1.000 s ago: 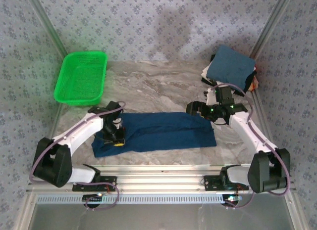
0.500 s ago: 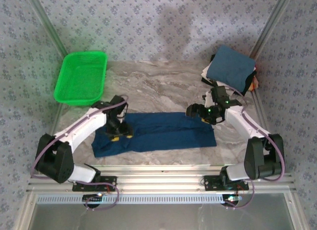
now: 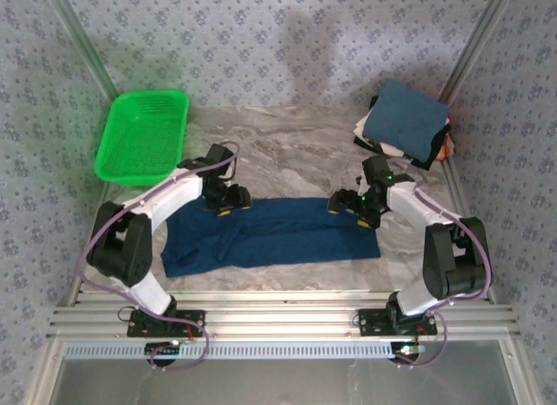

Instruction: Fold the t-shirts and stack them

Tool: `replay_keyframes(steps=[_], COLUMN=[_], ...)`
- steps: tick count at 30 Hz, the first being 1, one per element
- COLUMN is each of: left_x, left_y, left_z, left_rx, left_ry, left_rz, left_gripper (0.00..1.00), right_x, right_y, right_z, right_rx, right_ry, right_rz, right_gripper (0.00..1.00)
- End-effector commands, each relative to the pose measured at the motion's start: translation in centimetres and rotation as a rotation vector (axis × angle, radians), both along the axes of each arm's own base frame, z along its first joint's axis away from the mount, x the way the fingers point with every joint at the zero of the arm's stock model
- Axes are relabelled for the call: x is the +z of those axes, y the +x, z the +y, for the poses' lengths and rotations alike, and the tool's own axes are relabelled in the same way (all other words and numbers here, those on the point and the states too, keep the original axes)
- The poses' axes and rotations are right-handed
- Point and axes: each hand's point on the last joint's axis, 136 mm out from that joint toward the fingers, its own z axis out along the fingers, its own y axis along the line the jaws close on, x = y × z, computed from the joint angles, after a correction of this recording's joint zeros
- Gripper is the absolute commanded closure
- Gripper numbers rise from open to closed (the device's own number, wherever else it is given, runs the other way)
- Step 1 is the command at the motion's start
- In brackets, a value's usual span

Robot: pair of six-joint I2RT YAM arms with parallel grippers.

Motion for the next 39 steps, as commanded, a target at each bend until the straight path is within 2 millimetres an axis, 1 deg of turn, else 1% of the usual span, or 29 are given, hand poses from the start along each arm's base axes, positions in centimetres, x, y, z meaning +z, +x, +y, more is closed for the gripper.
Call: replay_keyframes(steps=[1, 4, 6, 9, 11, 13, 14, 16, 19, 20, 21, 23, 24, 26, 28, 30, 33, 36, 37, 39], left_x=[-1.0, -2.6, -3.4, -4.4, -4.9, -5.3, -5.5, -5.8, -6.1, -6.1, -6.3, -6.7, -6.8, -6.8, -6.8, -6.7, -6.6, -6.7, -6.7, -6.7], left_y=[1.4, 1.0, 0.3, -0.7, -1.4, -2.0, -2.2, -2.5, -2.7, -2.7, -3.2, -3.5, -3.5, -3.4, -3.2, -3.1, -3.1, -3.4, -2.9, -2.9], left_z=[1.6, 3.5, 4.9, 6.6, 7.8, 8.8, 9.3, 10.0, 10.5, 10.7, 11.1, 11.5, 11.4, 11.2, 11.1, 10.8, 10.6, 10.5, 10.4, 10.4], left_rx=[0.043, 0.087, 0.123, 0.158, 0.179, 0.2, 0.212, 0.224, 0.217, 0.217, 0.219, 0.228, 0.222, 0.208, 0.198, 0.186, 0.18, 0.178, 0.179, 0.179], left_ry=[0.032, 0.071, 0.097, 0.12, 0.139, 0.154, 0.159, 0.168, 0.192, 0.203, 0.22, 0.23, 0.23, 0.222, 0.215, 0.201, 0.19, 0.184, 0.174, 0.173], left_rz=[-0.029, 0.012, 0.033, 0.066, 0.087, 0.101, 0.11, 0.118, 0.118, 0.118, 0.143, 0.16, 0.163, 0.156, 0.148, 0.147, 0.146, 0.151, 0.131, 0.127], left_gripper=[0.4, 0.41, 0.41, 0.41, 0.41, 0.41, 0.41, 0.41, 0.41, 0.41, 0.41, 0.41, 0.41, 0.41, 0.41, 0.41, 0.41, 0.4, 0.4, 0.4], right_x=[-0.6, -0.4, -0.5, -1.4, -1.6, -1.5, -1.6, -1.1, 1.2, 2.0, 2.6, 3.3, 3.3, 2.9, 2.0, 1.1, -0.1, -0.8, -1.0, -1.3], right_y=[0.7, 0.6, -0.1, -1.9, -3.0, -3.7, -4.7, -5.2, -4.1, -3.4, -2.7, -1.6, -1.0, 0.0, 1.3, 2.4, 3.4, 3.9, 3.8, 3.4], right_z=[0.9, 2.7, 3.7, 4.0, 4.4, 4.7, 4.6, 4.3, 3.5, 2.8, 1.9, 0.6, 0.2, 0.2, 0.3, 1.1, 1.6, 2.6, 3.0, 3.8], right_rx=[0.013, 0.073, 0.119, 0.145, 0.152, 0.166, 0.175, 0.186, 0.143, 0.117, 0.095, 0.086, 0.085, 0.122, 0.15, 0.162, 0.171, 0.198, 0.215, 0.248], right_ry=[0.007, 0.048, 0.051, 0.049, 0.066, 0.079, 0.074, 0.055, 0.047, 0.041, 0.022, -0.017, -0.024, -0.037, -0.053, -0.034, -0.041, -0.03, -0.026, -0.021], right_rz=[-0.011, -0.013, 0.001, 0.059, 0.078, 0.086, 0.123, 0.127, 0.043, 0.017, -0.002, -0.027, -0.032, -0.031, -0.036, -0.035, -0.028, -0.026, -0.022, -0.011], right_gripper=[0.03, 0.03, 0.03, 0.04, 0.04, 0.04, 0.05, 0.06, 0.04, 0.04, 0.04, 0.04, 0.03, 0.04, 0.04, 0.05, 0.05, 0.05, 0.05, 0.05])
